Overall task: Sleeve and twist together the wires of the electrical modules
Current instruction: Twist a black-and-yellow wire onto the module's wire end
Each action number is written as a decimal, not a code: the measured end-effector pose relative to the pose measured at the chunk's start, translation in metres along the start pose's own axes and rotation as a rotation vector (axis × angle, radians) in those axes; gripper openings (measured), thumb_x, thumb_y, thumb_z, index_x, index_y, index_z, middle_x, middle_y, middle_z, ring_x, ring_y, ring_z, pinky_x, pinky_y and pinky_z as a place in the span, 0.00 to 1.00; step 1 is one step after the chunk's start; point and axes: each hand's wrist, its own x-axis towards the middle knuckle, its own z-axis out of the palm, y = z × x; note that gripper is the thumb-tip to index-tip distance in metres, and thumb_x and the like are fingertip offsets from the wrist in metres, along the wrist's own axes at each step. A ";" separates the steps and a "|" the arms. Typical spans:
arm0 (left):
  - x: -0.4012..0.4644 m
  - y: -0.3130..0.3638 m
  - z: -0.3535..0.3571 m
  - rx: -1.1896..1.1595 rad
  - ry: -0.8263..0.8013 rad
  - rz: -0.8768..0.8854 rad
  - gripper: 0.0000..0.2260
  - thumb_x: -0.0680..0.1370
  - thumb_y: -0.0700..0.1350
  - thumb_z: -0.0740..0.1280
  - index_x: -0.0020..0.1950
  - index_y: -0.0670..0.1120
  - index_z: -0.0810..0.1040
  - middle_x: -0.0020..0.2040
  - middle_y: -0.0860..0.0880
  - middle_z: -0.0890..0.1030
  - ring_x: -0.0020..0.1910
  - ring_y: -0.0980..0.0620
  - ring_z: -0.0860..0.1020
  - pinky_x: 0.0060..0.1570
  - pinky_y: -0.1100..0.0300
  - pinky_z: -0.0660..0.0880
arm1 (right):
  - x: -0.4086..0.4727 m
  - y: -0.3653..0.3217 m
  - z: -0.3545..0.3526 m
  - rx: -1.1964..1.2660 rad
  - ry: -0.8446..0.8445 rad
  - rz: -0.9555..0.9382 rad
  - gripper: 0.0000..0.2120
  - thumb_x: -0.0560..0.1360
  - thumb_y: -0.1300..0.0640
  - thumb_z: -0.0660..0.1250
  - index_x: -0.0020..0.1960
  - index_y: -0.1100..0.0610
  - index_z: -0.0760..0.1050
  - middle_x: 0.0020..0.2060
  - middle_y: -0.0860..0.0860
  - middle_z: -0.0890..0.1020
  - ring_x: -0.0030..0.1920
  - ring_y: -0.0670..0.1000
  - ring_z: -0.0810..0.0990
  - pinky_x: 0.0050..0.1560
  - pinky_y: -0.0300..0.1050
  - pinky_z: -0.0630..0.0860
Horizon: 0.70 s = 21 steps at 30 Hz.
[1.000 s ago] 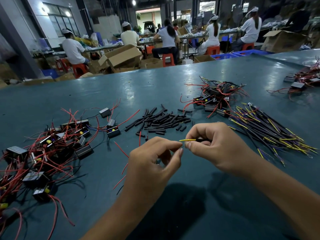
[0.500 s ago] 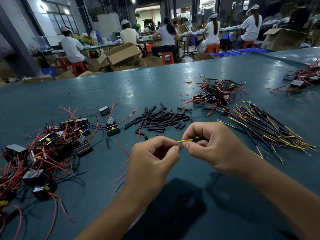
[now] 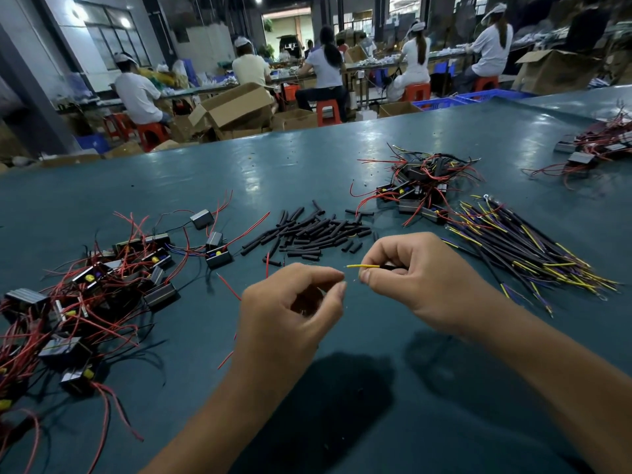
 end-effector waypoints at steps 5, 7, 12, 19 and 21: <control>-0.003 -0.004 0.006 0.230 -0.013 0.292 0.07 0.78 0.42 0.70 0.50 0.40 0.86 0.42 0.49 0.83 0.33 0.54 0.77 0.36 0.59 0.76 | 0.000 0.000 0.000 0.055 -0.026 0.075 0.07 0.75 0.61 0.71 0.39 0.60 0.79 0.23 0.45 0.68 0.25 0.44 0.61 0.25 0.35 0.58; -0.003 -0.006 0.006 0.282 -0.013 0.346 0.06 0.78 0.40 0.70 0.49 0.39 0.85 0.42 0.48 0.83 0.33 0.52 0.77 0.34 0.58 0.76 | 0.000 0.000 0.000 0.082 -0.036 0.097 0.07 0.75 0.61 0.70 0.39 0.61 0.79 0.22 0.43 0.67 0.23 0.42 0.60 0.24 0.34 0.58; -0.003 -0.005 0.007 0.334 -0.007 0.392 0.04 0.76 0.35 0.70 0.42 0.40 0.82 0.38 0.48 0.80 0.33 0.50 0.75 0.33 0.53 0.74 | 0.000 0.000 0.002 0.085 -0.062 0.105 0.07 0.75 0.60 0.71 0.39 0.61 0.79 0.21 0.42 0.67 0.23 0.42 0.60 0.24 0.34 0.58; -0.003 0.001 0.003 0.007 -0.028 -0.009 0.05 0.73 0.41 0.70 0.39 0.48 0.83 0.32 0.56 0.79 0.30 0.58 0.76 0.30 0.61 0.73 | -0.002 -0.004 0.005 0.054 -0.087 0.029 0.06 0.75 0.63 0.70 0.40 0.61 0.78 0.28 0.50 0.71 0.29 0.47 0.63 0.29 0.39 0.59; -0.001 0.006 0.003 -0.207 -0.075 -0.255 0.06 0.73 0.40 0.71 0.37 0.47 0.83 0.28 0.54 0.78 0.25 0.56 0.74 0.27 0.62 0.70 | -0.003 -0.005 0.005 0.032 -0.081 -0.035 0.06 0.75 0.66 0.69 0.39 0.61 0.77 0.26 0.46 0.70 0.27 0.44 0.62 0.28 0.36 0.60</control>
